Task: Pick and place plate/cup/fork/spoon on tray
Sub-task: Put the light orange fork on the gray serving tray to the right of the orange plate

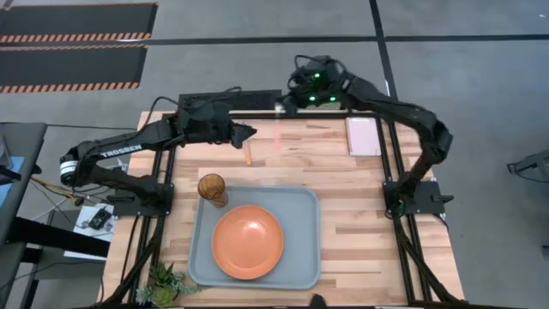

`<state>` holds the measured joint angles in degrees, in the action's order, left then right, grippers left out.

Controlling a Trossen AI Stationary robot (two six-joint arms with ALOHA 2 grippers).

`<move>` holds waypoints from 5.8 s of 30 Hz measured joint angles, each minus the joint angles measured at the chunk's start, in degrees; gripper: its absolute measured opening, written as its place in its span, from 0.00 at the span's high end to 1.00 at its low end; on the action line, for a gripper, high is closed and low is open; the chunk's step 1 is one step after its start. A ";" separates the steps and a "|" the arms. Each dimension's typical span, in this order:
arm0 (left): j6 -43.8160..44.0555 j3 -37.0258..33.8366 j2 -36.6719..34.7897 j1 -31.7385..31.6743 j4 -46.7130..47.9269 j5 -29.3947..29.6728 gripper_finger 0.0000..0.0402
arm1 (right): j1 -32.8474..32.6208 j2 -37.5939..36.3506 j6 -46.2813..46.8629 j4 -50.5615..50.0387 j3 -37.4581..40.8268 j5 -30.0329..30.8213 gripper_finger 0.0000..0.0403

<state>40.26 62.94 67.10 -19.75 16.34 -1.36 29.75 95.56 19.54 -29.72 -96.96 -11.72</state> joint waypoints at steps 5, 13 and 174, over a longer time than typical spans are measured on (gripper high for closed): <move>-0.21 0.00 -5.06 -1.67 -0.02 -0.54 0.50 | -1.92 -9.31 0.02 -6.09 6.86 -0.27 0.99; -1.28 0.00 -14.10 -6.05 0.09 2.21 0.49 | -15.52 -31.90 18.60 9.87 38.34 4.90 0.99; 0.45 0.00 -14.59 -8.90 9.90 1.35 0.49 | -51.31 -1.34 54.06 15.48 51.27 23.62 0.97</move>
<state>40.71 62.94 52.51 -28.64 26.24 -0.01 -21.56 94.21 73.60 -14.24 -45.69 11.90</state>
